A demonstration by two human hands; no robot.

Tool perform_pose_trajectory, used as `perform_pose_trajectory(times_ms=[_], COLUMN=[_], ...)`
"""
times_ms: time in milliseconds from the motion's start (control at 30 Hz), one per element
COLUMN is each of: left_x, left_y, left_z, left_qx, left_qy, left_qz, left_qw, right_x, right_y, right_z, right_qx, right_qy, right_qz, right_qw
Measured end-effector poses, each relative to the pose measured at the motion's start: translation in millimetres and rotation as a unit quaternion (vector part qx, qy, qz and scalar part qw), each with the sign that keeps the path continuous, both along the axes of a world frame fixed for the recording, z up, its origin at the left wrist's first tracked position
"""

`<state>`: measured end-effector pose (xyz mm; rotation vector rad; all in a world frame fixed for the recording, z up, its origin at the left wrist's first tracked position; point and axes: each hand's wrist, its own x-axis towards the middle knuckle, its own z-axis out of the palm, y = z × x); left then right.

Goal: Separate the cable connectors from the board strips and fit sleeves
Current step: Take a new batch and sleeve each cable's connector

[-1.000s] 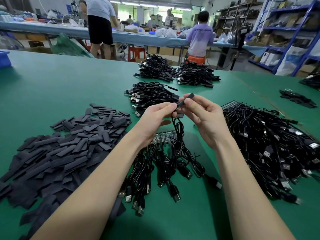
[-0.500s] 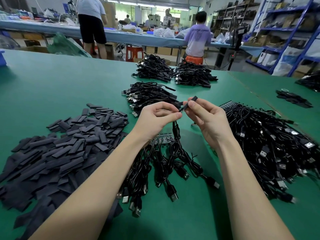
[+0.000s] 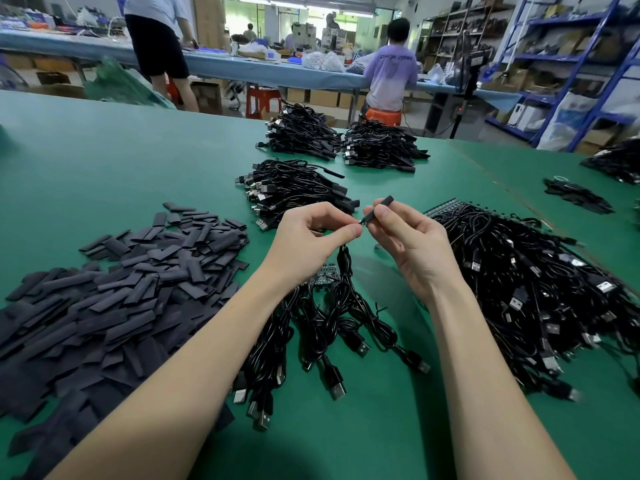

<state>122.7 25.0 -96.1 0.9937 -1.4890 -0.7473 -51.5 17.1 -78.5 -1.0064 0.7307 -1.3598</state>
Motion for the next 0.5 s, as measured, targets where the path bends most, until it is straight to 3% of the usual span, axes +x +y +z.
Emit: perform_pose_trajectory(times_ms=[500], left_x=[2.4], left_y=[2.3], left_z=[1.6], left_qx=[-0.017], left_qy=[-0.05], left_qz=[0.003], left_qw=[0.999], right_x=[-6.7], right_y=[-1.2], right_z=[-6.1], right_qx=[-0.004], right_qy=[0.008], right_qz=[0.054], right_qw=[0.998])
